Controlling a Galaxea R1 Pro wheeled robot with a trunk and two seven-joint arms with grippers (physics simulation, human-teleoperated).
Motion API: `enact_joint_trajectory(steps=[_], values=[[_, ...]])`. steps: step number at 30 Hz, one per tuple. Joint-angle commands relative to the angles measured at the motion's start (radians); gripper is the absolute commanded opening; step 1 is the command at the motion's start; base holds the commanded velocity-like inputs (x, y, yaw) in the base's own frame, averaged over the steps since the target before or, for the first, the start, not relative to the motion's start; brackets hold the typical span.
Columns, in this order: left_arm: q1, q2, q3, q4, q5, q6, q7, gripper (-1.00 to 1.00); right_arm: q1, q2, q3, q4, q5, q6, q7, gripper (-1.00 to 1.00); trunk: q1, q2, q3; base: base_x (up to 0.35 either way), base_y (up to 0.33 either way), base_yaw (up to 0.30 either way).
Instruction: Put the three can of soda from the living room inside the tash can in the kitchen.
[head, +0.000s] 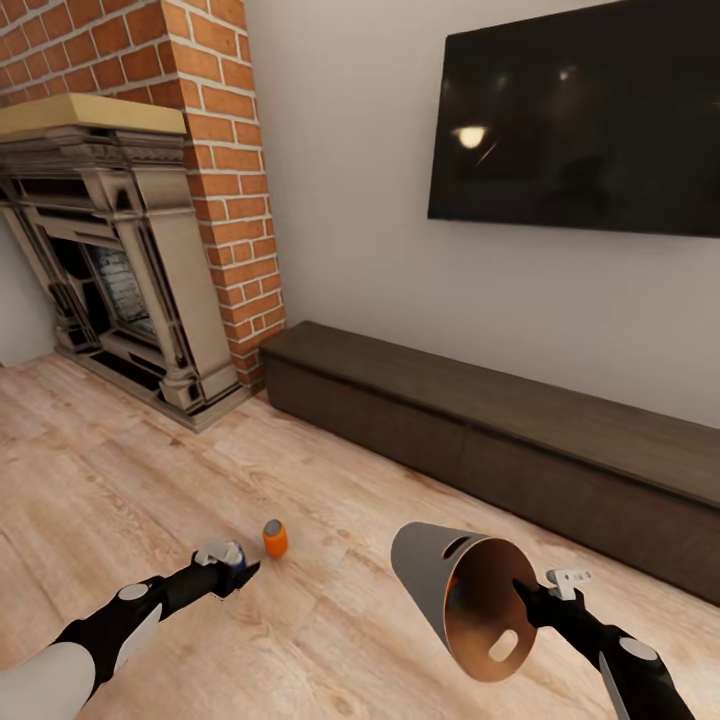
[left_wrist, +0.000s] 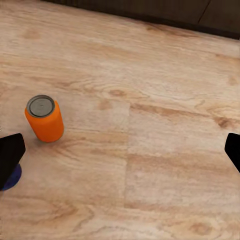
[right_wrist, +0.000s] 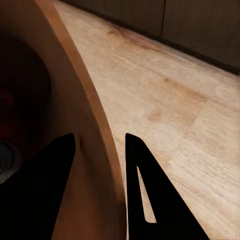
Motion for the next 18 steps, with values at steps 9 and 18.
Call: enact_joint_trajectory(steps=[9,18], values=[[0.0,0.007,0.006,-0.001,0.007,0.001,0.053,1.0,0.0,0.0,-0.001,0.0,-0.01,0.001,0.005,-1.0,0.0,0.0,0.0,0.325,0.0,0.0],[0.0,0.005,0.006,-0.001,0.009,0.001,0.166,1.0,0.0,0.0,-0.001,0.012,-0.01,0.001,0.0,-1.0,0.0,0.0,0.0,0.262,0.001,0.0]])
